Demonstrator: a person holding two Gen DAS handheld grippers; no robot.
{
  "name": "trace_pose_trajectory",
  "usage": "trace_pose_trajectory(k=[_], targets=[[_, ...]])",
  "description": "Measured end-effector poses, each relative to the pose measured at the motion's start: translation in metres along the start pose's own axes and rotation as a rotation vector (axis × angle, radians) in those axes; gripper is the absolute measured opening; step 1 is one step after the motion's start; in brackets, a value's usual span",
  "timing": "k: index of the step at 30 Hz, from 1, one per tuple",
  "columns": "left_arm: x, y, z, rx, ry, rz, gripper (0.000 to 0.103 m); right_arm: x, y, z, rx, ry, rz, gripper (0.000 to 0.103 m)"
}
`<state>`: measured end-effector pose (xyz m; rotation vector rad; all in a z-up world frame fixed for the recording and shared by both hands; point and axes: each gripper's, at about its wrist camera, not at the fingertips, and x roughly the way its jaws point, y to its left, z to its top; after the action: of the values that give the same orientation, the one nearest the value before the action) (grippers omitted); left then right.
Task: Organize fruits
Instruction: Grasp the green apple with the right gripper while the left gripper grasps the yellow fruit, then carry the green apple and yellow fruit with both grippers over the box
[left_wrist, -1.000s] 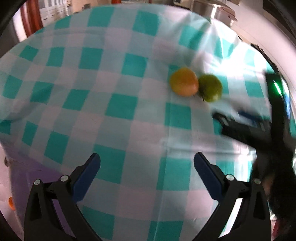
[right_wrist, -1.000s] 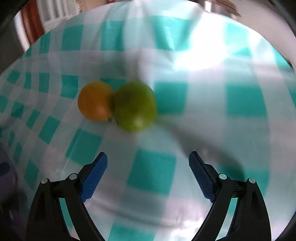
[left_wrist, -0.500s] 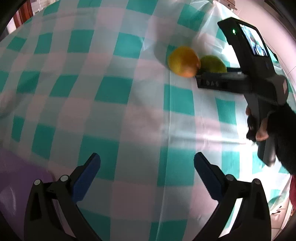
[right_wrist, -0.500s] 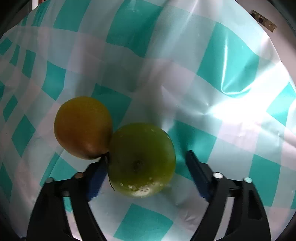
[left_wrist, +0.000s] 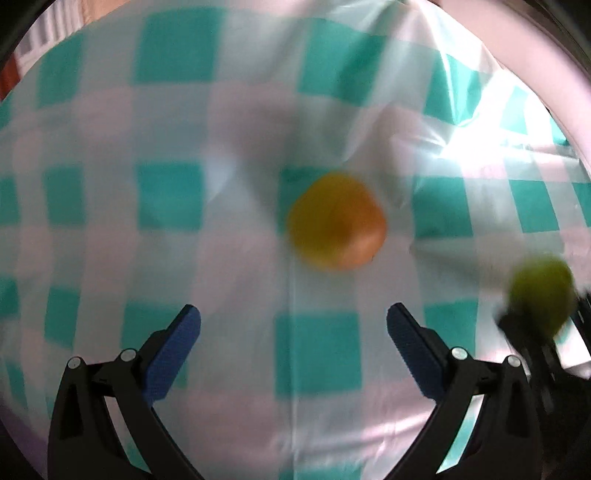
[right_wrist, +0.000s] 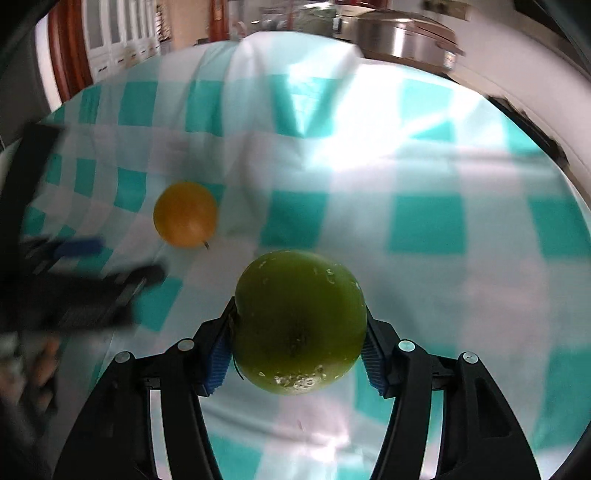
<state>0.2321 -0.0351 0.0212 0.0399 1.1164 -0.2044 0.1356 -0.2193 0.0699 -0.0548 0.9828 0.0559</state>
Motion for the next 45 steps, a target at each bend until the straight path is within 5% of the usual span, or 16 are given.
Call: trace_pose_trajectory(k=[7, 10, 15, 28, 45], targets=[[0.034, -0.013, 0.038, 0.140, -0.002, -0.026, 0.100, -0.033, -0.001, -0.040, 0.076, 0.026, 0.025, 0.058], [0.038, -0.015, 0.038, 0.184, 0.019, -0.076, 0.066, -0.039, 0.005, -0.052, 0.080, 0.035, 0.033, 0.058], [0.028, -0.010, 0.019, 0.173, -0.004, -0.073, 0.065, -0.049, 0.007, -0.068, 0.083, 0.047, 0.050, 0.058], [-0.031, -0.012, -0.087, 0.109, 0.069, -0.074, 0.065, -0.057, 0.020, -0.113, 0.093, 0.116, 0.087, 0.058], [-0.134, -0.071, -0.212, 0.043, 0.073, 0.067, 0.065, -0.127, 0.022, -0.163, -0.039, 0.138, 0.252, 0.058]])
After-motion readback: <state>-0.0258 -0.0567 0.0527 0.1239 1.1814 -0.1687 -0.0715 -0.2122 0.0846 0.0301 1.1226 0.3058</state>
